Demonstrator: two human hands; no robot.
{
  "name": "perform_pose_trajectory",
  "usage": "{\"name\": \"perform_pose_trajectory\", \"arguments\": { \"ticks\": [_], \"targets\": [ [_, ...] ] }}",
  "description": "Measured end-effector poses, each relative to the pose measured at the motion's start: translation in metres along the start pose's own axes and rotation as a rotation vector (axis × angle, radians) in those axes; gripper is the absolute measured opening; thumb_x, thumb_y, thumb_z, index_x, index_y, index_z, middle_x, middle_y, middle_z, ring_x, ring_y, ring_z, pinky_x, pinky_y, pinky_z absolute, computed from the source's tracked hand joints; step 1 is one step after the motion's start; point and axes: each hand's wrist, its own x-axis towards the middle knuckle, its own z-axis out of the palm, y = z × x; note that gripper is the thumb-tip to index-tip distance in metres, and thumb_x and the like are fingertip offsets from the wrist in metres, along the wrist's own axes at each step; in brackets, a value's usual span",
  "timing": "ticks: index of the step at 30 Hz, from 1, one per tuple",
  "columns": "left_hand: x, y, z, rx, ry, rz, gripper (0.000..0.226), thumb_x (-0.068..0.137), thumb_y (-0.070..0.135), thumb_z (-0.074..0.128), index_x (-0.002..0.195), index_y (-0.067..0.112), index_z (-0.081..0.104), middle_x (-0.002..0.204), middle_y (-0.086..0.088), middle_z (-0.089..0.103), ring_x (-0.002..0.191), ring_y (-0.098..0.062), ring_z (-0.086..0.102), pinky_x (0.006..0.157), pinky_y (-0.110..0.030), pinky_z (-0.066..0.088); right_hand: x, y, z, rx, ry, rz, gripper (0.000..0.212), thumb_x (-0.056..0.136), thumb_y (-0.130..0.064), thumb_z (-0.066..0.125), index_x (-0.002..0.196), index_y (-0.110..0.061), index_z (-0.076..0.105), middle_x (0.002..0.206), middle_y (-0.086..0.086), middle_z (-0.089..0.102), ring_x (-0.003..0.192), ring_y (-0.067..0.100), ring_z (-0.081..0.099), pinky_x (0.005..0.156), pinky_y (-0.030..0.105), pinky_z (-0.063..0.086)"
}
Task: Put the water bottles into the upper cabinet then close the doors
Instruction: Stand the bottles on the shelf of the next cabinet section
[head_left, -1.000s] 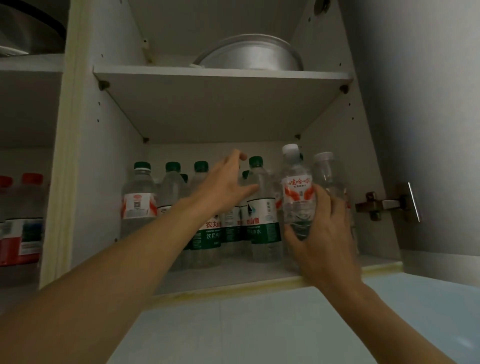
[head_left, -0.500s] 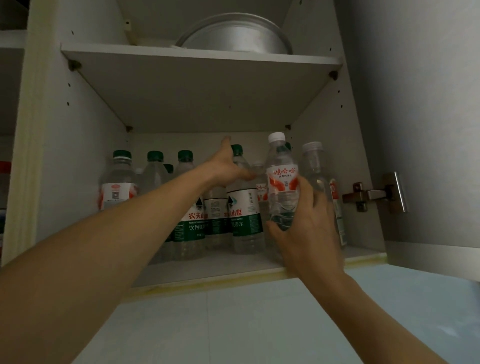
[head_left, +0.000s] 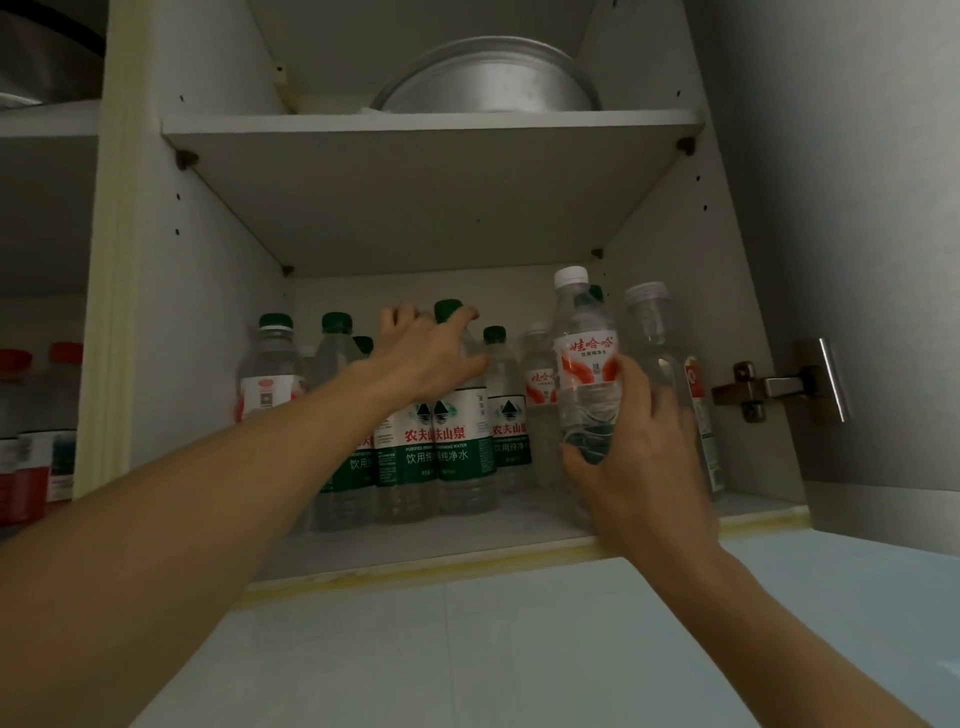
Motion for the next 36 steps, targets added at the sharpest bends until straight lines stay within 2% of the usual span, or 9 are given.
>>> {"name": "perform_pose_trajectory", "arguments": {
  "ticks": [4, 7, 15, 18, 22, 25, 27, 30, 36],
  "targets": [
    [-0.007, -0.001, 0.013, 0.120, 0.088, 0.027, 0.065, 0.098, 0.063, 0.028, 0.154, 0.031, 0.023, 0.139, -0.020, 0.053, 0.131, -0.035, 0.039, 0.109, -0.049, 0.022, 0.000, 0.000, 0.003, 0.015, -0.018, 0.023, 0.094, 0.079, -0.035, 0.080, 0.151, -0.024, 0.021, 0.135, 0.008, 0.047, 0.124, 0.027, 0.043, 0.098, 0.045, 0.046],
    [-0.013, -0.005, 0.022, 0.106, 0.145, 0.039, 0.065, 0.097, 0.062, 0.034, 0.153, 0.031, 0.027, 0.141, -0.016, 0.049, 0.132, -0.033, 0.036, 0.111, -0.049, 0.019, 0.000, 0.001, 0.004, 0.031, -0.050, 0.039, 0.092, 0.080, -0.037, 0.078, 0.152, -0.024, 0.023, 0.134, 0.006, 0.049, 0.123, 0.025, 0.044, 0.098, 0.043, 0.046],
    [-0.042, -0.013, 0.038, -0.002, 0.190, 0.112, 0.099, 0.082, 0.073, 0.057, 0.158, 0.028, 0.013, 0.158, -0.013, 0.026, 0.149, -0.032, 0.012, 0.119, -0.055, -0.003, 0.009, -0.001, -0.002, 0.088, -0.210, 0.072, 0.080, 0.082, -0.038, 0.078, 0.147, -0.026, 0.033, 0.133, 0.000, 0.056, 0.119, 0.023, 0.056, 0.098, 0.046, 0.053],
    [-0.054, -0.018, 0.048, -0.022, 0.233, 0.130, 0.106, 0.081, 0.074, 0.058, 0.160, 0.025, 0.008, 0.161, -0.012, 0.020, 0.152, -0.031, 0.006, 0.122, -0.056, -0.001, 0.018, -0.005, -0.002, 0.169, -0.335, 0.080, 0.064, 0.082, -0.035, 0.080, 0.133, -0.029, 0.041, 0.122, -0.006, 0.063, 0.104, 0.014, 0.065, 0.084, 0.032, 0.056],
    [-0.058, -0.025, 0.047, -0.150, 0.231, 0.145, 0.109, 0.079, 0.068, 0.068, 0.160, 0.024, 0.010, 0.163, -0.010, 0.014, 0.152, -0.028, 0.002, 0.122, -0.051, 0.001, 0.032, -0.011, -0.001, 0.182, -0.479, 0.066, 0.053, 0.083, -0.036, 0.079, 0.116, -0.037, 0.037, 0.100, -0.018, 0.059, 0.083, -0.002, 0.061, 0.061, 0.008, 0.045],
    [-0.061, -0.027, 0.046, -0.169, 0.220, 0.160, 0.106, 0.079, 0.061, 0.073, 0.160, 0.026, 0.015, 0.164, -0.009, 0.010, 0.152, -0.029, -0.001, 0.122, -0.051, 0.001, 0.040, -0.019, 0.001, 0.158, -0.566, 0.063, 0.055, 0.084, -0.037, 0.078, 0.123, -0.029, 0.040, 0.102, -0.015, 0.060, 0.086, -0.001, 0.062, 0.064, 0.012, 0.047],
    [-0.063, -0.032, 0.043, -0.196, 0.230, 0.161, 0.100, 0.079, 0.054, 0.078, 0.158, 0.027, 0.023, 0.164, -0.009, 0.010, 0.151, -0.028, 0.000, 0.121, -0.051, 0.005, 0.046, -0.023, 0.005, 0.127, -0.612, 0.075, 0.061, 0.083, -0.034, 0.079, 0.130, -0.023, 0.041, 0.112, -0.007, 0.062, 0.098, 0.011, 0.064, 0.079, 0.024, 0.054],
    [-0.066, -0.047, 0.036, -0.218, 0.178, 0.135, 0.104, 0.073, 0.049, 0.084, 0.157, 0.031, 0.025, 0.164, -0.004, 0.007, 0.149, -0.023, 0.000, 0.121, -0.052, 0.006, 0.053, -0.030, 0.010, 0.093, -0.682, 0.123, 0.071, 0.082, -0.029, 0.081, 0.138, -0.019, 0.037, 0.123, -0.001, 0.060, 0.112, 0.020, 0.060, 0.098, 0.036, 0.050],
    [-0.068, -0.053, 0.034, -0.063, 0.046, 0.148, 0.124, 0.068, 0.057, 0.084, 0.160, 0.033, 0.005, 0.164, 0.000, -0.012, 0.151, -0.027, -0.012, 0.121, -0.054, -0.001, 0.068, -0.039, 0.021, 0.016, -0.790, 0.239, 0.073, 0.088, -0.018, 0.075, 0.145, -0.011, 0.029, 0.122, 0.011, 0.057, 0.111, 0.031, 0.061, 0.096, 0.044, 0.055]
  ]
}}
